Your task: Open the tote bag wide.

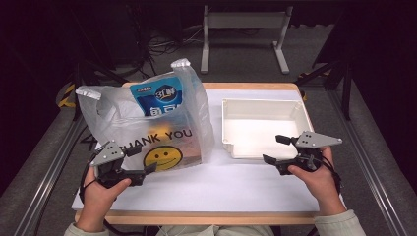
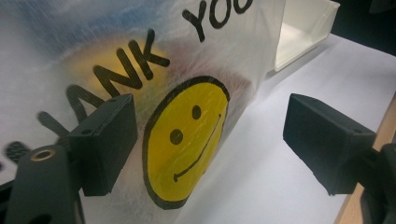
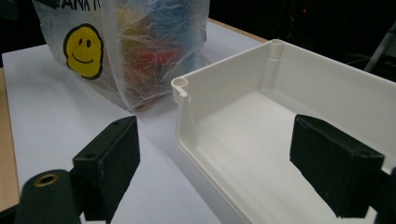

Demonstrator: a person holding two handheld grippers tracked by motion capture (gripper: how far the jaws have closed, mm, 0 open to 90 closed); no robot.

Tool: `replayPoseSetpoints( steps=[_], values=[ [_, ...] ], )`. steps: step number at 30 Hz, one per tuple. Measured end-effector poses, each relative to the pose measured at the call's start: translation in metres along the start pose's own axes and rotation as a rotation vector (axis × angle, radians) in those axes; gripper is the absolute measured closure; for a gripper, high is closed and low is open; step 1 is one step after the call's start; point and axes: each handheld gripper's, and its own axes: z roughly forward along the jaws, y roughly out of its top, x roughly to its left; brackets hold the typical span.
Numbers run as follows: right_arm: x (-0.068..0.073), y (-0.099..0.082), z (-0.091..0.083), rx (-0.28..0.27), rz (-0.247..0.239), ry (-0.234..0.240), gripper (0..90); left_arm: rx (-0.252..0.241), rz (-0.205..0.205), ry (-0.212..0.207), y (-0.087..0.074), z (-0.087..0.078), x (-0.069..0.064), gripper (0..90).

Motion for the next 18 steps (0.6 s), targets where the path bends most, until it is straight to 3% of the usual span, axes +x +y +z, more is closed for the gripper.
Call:
replayPoseSetpoints(
  steps=[9, 14, 18],
  values=[
    [0.000, -0.001, 0.004, 0.018, 0.003, 0.004, 16.8, -0.013, 0.013, 0.031, 0.009, -0.022, -0.002, 18.5],
    [0.000, -0.002, 0.005, 0.024, 0.002, 0.003, 16.6, 0.048, -0.009, 0.084, 0.013, -0.029, -0.001, 18.0],
    [0.000, -0.002, 0.006, 0.030, 0.001, 0.003, 16.4, 0.085, -0.013, 0.102, 0.015, -0.034, -0.003, 17.4]
  ],
)
